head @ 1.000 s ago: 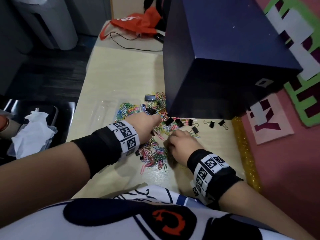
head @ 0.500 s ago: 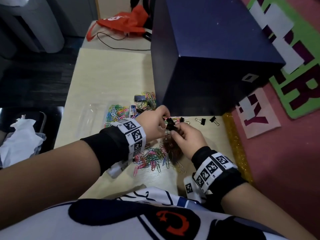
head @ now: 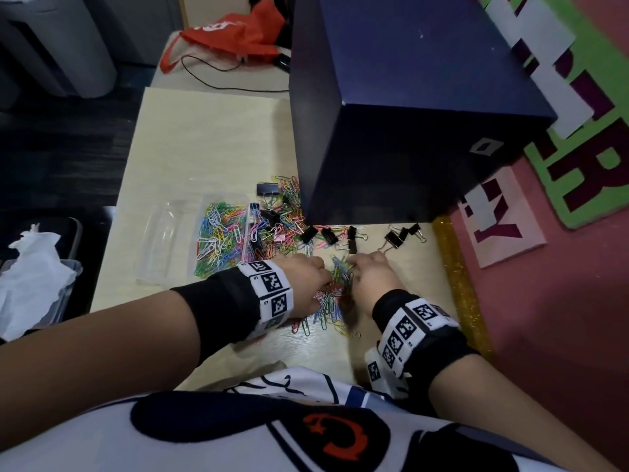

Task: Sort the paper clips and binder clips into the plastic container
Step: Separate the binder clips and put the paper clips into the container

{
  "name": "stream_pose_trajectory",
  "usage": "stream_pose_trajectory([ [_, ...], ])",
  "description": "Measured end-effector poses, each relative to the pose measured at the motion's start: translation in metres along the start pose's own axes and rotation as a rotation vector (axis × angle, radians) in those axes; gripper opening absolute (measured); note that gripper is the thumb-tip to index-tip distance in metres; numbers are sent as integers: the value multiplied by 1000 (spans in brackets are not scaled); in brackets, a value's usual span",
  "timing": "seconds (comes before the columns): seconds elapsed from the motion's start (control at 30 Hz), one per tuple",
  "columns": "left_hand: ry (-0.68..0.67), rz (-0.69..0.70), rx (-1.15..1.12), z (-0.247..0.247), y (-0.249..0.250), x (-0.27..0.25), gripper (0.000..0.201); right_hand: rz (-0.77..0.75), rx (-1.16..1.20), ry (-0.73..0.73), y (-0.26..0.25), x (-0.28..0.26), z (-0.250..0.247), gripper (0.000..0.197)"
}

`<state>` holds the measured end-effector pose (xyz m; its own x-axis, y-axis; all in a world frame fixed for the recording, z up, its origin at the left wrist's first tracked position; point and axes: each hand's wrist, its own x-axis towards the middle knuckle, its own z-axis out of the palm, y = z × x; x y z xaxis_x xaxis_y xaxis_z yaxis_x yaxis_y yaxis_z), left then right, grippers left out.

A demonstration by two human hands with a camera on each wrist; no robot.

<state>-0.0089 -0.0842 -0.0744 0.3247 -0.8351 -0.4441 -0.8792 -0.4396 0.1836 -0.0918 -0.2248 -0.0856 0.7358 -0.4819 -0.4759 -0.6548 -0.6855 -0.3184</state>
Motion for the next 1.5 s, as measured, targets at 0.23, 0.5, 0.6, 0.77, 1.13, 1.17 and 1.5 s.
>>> stream_pose_trajectory([
  [0.23,-91,-121,100,-2,-4,-6,90,-18,-56,57,-5,0,1,51],
  [0.5,-11,-97,102,4,-1,-8,64,-101,-85,143,-16,6,-1,41],
  [0.6,2,-94,100,5,-2,-10,60,-150,-172,91,-17,19,-9,56],
  [0.77,40,-87,95,9,-3,-12,45,-125,-255,79,-13,25,-6,39],
  [1.13,-5,-17,135,5,-8,-10,34,-65,-141,99,-3,24,-7,31],
  [1.17,-6,-13,131,4,-9,-9,34,-63,-146,93,-4,24,-8,31],
  [1.5,-13,-11,96,9,-13,-4,29,-103,-256,277,-7,31,-16,32],
])
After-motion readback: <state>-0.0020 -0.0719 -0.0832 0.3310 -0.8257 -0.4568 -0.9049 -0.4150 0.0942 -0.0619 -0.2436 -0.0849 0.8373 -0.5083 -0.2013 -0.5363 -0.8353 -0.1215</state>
